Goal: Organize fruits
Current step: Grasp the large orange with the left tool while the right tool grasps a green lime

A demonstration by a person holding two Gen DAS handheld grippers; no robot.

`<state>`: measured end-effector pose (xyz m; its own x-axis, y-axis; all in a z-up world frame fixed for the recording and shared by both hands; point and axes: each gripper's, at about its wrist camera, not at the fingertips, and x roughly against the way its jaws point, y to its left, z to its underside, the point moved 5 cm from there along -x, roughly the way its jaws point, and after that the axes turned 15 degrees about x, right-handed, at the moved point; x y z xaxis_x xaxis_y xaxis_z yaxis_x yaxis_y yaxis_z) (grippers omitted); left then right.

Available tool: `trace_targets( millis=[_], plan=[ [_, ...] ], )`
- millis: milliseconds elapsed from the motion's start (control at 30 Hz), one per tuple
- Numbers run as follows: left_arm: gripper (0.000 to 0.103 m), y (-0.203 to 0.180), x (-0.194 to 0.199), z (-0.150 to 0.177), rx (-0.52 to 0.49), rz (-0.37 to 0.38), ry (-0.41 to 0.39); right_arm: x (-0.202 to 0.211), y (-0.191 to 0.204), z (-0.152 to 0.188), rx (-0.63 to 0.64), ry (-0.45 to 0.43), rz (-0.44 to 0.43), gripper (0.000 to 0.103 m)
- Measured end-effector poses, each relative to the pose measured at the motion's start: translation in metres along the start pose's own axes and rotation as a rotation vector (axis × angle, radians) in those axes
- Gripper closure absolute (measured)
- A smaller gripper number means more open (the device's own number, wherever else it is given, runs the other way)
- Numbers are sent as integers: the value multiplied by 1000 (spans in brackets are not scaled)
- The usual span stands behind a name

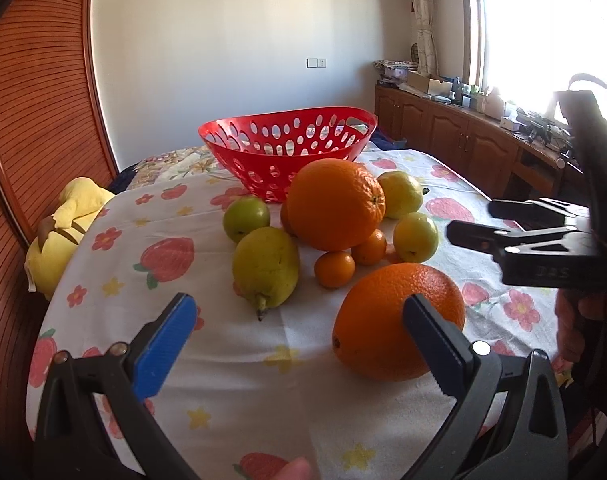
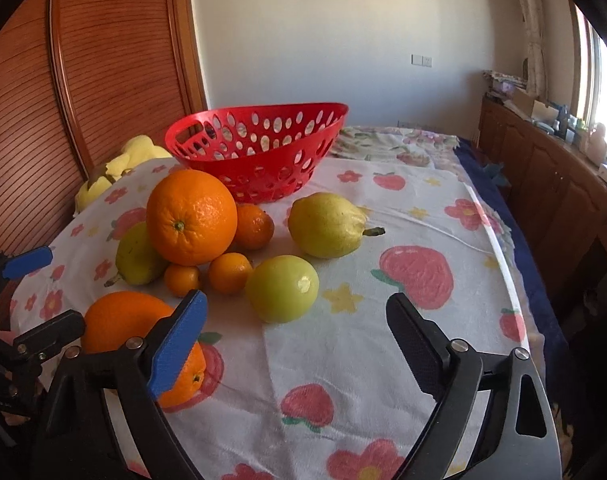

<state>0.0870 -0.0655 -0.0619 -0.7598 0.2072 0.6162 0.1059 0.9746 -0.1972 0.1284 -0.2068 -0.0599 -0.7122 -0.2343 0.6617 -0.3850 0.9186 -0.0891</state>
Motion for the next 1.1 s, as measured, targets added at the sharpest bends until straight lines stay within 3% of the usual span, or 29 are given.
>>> trace_targets(
  millis=[300, 700, 867, 967, 1067, 1100],
  plan=[
    [0, -20, -2, -4, -54, 45, 23, -41, -5, -5, -13, 89, -95, 23],
    [0, -39, -18, 2, -70, 134, 139, -76, -11, -1, -9, 171, -165, 23],
    [0, -46, -29, 11, -108, 103, 166, -81, -9, -1, -12, 184, -207, 23],
    [0, -47, -35, 11, -78, 133, 195, -81, -9, -2, -15, 187, -235, 30],
    [0, -50, -42, 13, -72, 155, 220, -79, -4, -3, -10, 187, -277, 45],
    [0, -50, -43, 15, -68, 163, 228, -78, -2, -3, -5, 188, -284, 45]
  ],
)
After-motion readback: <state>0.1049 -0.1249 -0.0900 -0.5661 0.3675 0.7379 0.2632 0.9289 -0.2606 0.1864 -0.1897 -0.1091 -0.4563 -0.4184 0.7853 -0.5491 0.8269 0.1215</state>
